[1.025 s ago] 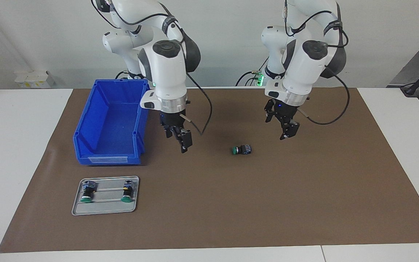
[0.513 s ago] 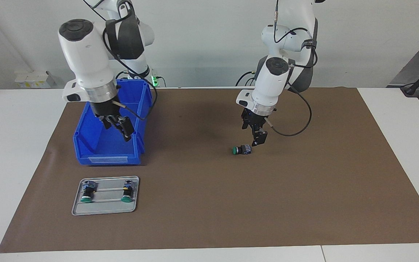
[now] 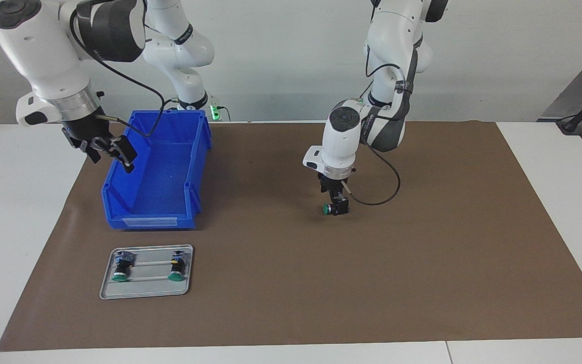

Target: Place and press button with both arms

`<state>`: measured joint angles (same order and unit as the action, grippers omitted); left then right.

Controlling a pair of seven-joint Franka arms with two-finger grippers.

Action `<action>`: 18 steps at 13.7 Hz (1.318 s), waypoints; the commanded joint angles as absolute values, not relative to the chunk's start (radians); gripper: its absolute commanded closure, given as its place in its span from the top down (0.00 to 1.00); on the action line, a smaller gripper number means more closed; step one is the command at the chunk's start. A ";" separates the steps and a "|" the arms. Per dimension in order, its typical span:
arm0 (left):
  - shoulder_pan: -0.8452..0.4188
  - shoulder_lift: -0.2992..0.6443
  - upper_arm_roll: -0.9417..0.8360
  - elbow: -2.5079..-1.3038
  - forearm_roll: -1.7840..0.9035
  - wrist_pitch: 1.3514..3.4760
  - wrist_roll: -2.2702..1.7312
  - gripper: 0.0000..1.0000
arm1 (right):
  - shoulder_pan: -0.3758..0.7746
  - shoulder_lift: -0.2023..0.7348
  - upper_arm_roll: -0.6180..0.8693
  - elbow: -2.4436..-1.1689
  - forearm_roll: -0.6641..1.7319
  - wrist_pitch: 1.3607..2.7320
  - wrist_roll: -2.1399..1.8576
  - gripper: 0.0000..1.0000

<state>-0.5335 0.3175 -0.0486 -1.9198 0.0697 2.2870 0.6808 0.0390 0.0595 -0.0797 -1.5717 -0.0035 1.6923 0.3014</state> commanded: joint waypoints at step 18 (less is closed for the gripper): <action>-0.569 0.350 -0.032 -2.094 0.101 2.485 0.658 0.79 | 0.069 -0.060 -0.066 -1.637 -0.054 1.574 0.054 1.00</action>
<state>-0.5385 0.3490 -0.0438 -2.0384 0.0837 2.4499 0.6804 0.0775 -0.0320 -0.0689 -1.6009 -0.0585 1.5453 0.1022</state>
